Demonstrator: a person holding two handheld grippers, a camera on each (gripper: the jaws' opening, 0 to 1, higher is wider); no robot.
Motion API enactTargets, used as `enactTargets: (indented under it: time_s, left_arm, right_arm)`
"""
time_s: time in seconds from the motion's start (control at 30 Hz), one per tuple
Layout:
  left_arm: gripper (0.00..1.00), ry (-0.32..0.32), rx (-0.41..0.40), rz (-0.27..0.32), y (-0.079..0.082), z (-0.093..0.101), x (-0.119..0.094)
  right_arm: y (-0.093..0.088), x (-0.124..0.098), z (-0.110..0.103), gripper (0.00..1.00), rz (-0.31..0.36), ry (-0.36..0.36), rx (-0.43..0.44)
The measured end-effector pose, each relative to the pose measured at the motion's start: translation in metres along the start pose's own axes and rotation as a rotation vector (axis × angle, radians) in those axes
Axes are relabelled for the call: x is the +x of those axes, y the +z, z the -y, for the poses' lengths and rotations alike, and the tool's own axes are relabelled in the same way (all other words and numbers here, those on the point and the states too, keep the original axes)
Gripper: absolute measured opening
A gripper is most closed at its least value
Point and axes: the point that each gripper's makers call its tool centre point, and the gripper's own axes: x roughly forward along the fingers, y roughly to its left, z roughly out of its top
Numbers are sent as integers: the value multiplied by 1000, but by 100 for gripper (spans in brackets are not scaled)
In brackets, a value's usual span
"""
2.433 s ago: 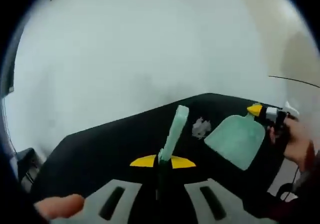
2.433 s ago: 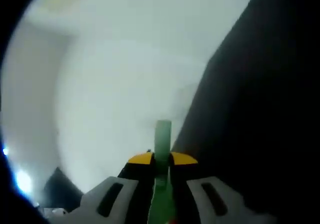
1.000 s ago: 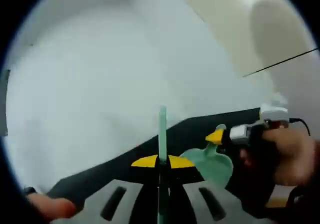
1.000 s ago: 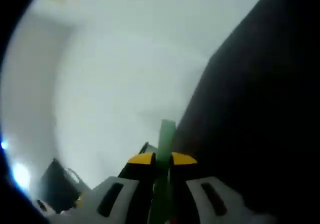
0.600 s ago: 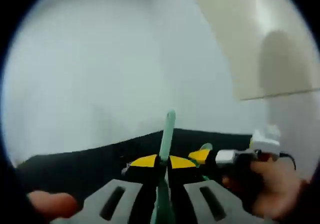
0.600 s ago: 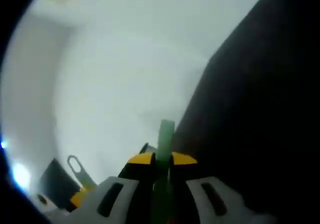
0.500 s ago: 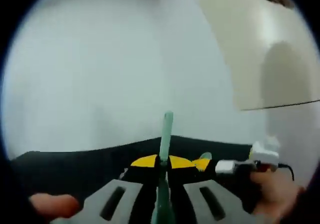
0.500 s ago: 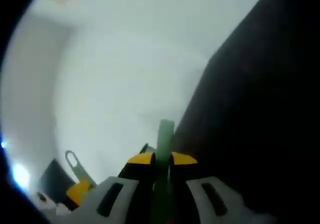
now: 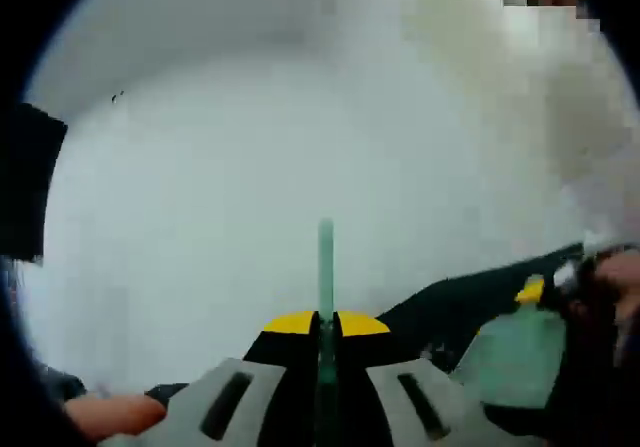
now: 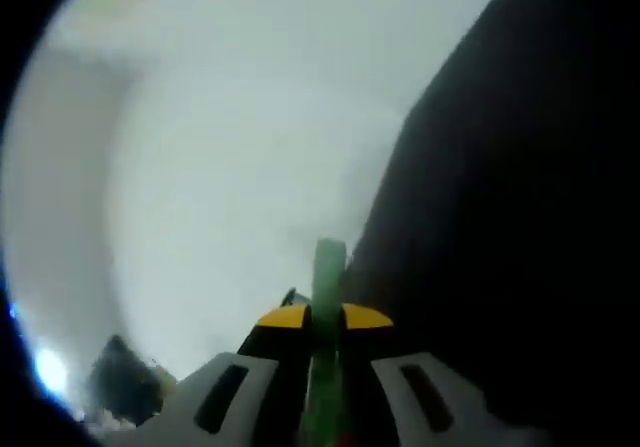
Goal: Pick up the broom and sweep the trash on the tabletop into the dustpan.
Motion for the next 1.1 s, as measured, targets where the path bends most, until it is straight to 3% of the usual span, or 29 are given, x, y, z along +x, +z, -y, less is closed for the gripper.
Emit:
enactTargets:
  time_s: [0.1,0.17,0.27,0.4,0.43,0.5,0.53,0.6,0.7,0.73,0.9,1.0,1.1]
  left_arm:
    - [4,6,-5,-43,-34,-19,-2]
    - [4,11,-8,-56,-48,-27,1]
    - [4,7,26,-73,-63,-30,6]
    - [4,-7,42,-66,-78,-24,7]
    - [4,-3,22,-93,-79,-25,5]
    - [4,-8,-13,-28,-69,-25,4]
    - [4,-4,-3,-42,-71,-25,4]
    - [4,-5,-15,-83,-79,-23,4]
    - [4,-22,-18,-67,-76,-20,3]
    - [4,-27,-15,-64,-76,-19,3]
    - [4,-44,-14,-60,-76,-15,3]
    - [4,-49,14,-63,-76,-11,3]
    - [4,-65,40,-67,-76,-5,4]
  right_arm:
    - [8,-4,0,12,32,20,107]
    - [12,-6,0,12,48,22,165]
    - [15,-8,10,12,71,-29,258]
    - [19,-9,10,12,81,-53,350]
    - [21,-9,8,12,82,-52,356]
    - [32,-9,-3,12,115,-32,374]
    - [39,-9,-10,12,137,-13,380]
    - [56,-4,-27,12,186,43,368]
    - [71,12,-42,12,222,70,386]
    - [80,25,-52,12,250,105,382]
    - [105,78,-61,12,388,128,267]
    - [94,106,-59,12,384,112,244]
    - [77,123,-56,12,369,51,68]
